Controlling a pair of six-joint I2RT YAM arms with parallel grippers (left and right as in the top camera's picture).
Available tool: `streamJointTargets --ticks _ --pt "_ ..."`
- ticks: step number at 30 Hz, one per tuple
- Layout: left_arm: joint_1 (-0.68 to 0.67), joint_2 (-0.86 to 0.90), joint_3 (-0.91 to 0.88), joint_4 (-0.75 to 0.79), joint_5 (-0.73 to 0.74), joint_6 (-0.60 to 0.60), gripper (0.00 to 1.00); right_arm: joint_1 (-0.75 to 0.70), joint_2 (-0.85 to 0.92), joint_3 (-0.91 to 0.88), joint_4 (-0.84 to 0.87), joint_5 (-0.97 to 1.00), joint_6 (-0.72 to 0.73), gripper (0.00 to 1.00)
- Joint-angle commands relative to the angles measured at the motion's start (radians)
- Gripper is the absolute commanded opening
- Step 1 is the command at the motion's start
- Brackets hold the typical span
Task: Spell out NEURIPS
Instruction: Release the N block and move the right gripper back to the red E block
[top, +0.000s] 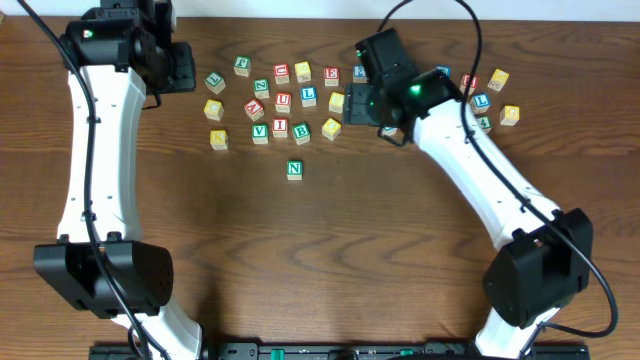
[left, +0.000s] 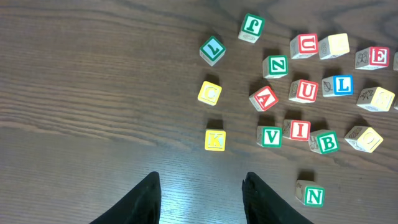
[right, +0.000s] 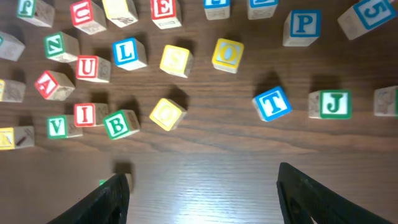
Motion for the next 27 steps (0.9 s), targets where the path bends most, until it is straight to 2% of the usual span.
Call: streamJointTargets --ticks 1,27 --pt "-0.003 0.000 0.015 -0.002 -0.009 -0.004 0.43 -0.007 -0.004 0.013 -0.011 -0.036 -0.077 0.71" --pt "-0.003 0.000 0.015 -0.002 -0.009 -0.004 0.42 -0.015 -0.004 0.012 0.005 -0.048 -0.092 0.73"
